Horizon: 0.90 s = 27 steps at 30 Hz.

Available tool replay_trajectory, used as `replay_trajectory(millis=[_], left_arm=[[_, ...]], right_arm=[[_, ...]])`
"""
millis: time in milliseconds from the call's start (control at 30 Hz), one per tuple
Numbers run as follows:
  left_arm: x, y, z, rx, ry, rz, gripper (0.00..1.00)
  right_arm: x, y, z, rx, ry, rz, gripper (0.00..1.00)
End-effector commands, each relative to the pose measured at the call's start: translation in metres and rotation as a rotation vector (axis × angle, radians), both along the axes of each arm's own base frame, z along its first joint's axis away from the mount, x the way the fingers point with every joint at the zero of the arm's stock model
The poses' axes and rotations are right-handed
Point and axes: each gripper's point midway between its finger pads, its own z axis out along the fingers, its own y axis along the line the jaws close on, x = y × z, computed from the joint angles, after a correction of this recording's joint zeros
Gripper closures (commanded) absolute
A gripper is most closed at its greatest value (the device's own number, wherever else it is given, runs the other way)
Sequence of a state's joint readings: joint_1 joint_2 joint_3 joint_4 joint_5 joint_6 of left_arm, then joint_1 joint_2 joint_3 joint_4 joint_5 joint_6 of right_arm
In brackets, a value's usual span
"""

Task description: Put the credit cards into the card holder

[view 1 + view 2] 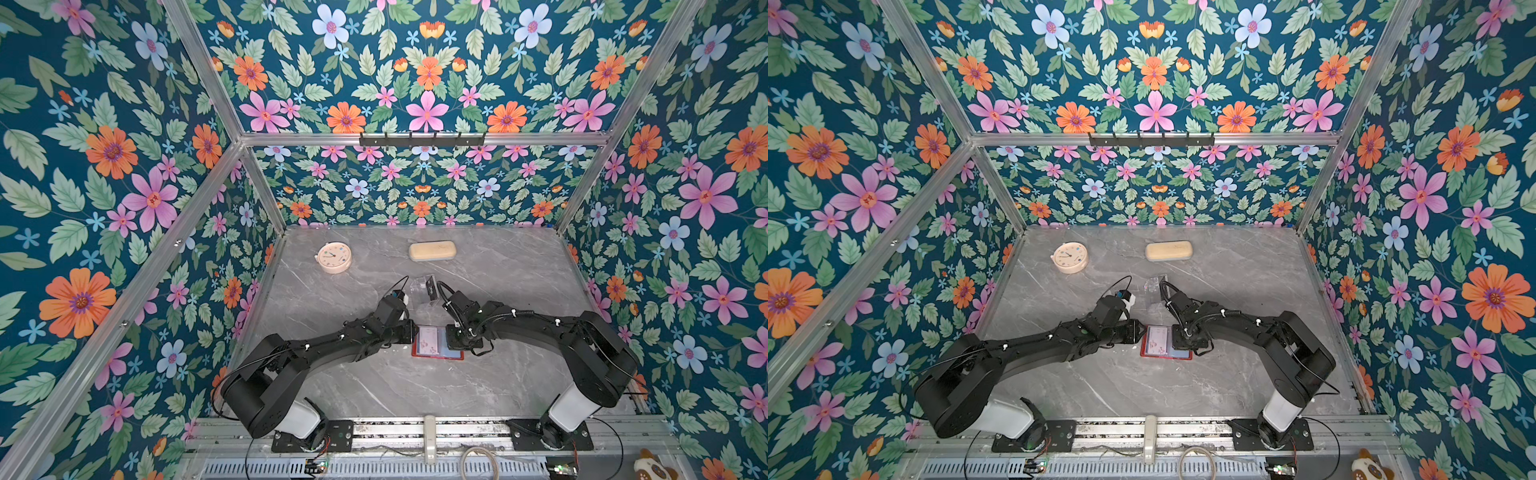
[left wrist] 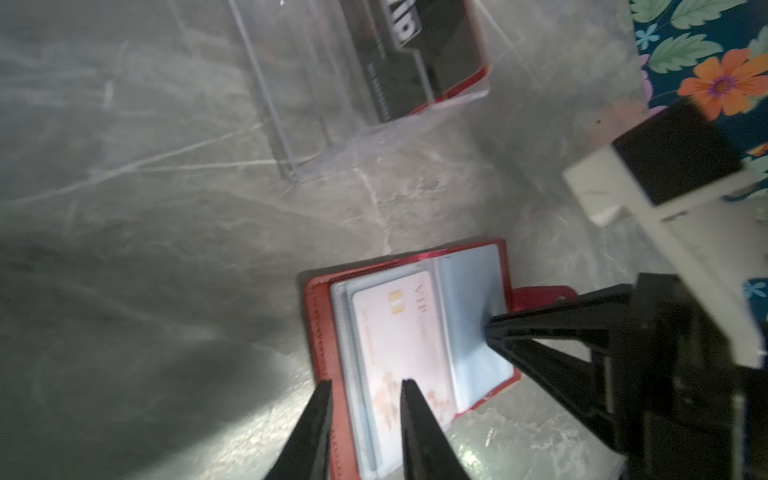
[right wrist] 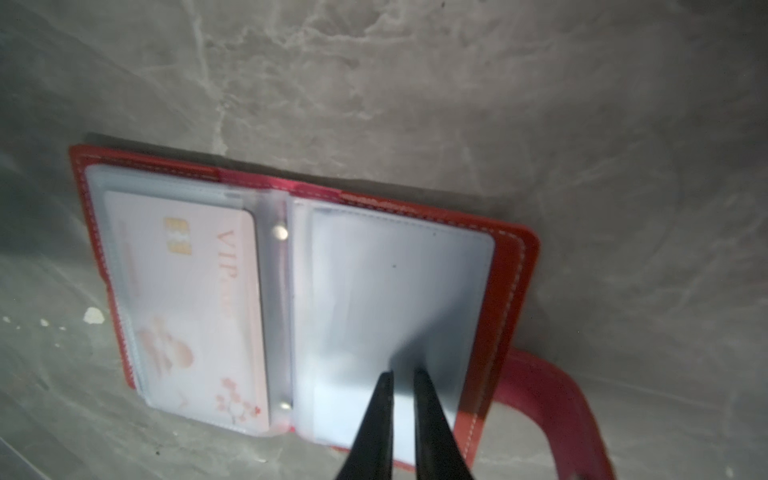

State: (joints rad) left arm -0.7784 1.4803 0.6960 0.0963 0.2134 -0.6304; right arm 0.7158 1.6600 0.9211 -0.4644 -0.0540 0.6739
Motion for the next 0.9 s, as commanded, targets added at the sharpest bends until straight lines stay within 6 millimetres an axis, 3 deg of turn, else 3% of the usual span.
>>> replay_trajectory(millis=[0,233,700,867], left_arm=[[-0.003,-0.022,0.012,-0.056,-0.015,-0.106,0.69],[-0.015,-0.065,0.004,-0.159,0.067,-0.235,0.72],[-0.025,-0.080,-0.027,-0.131,0.159,-0.262,0.74],[-0.026,-0.077,-0.029,-0.108,0.153,-0.251,0.74]], right_arm=[[-0.007,-0.011,-0.011,-0.037,0.030,-0.032,0.89],[-0.007,-0.010,-0.012,0.008,0.029,-0.057,0.91],[-0.005,-0.010,0.002,0.067,-0.005,-0.073,0.90],[-0.001,-0.012,0.020,0.095,-0.068,-0.079,0.75]])
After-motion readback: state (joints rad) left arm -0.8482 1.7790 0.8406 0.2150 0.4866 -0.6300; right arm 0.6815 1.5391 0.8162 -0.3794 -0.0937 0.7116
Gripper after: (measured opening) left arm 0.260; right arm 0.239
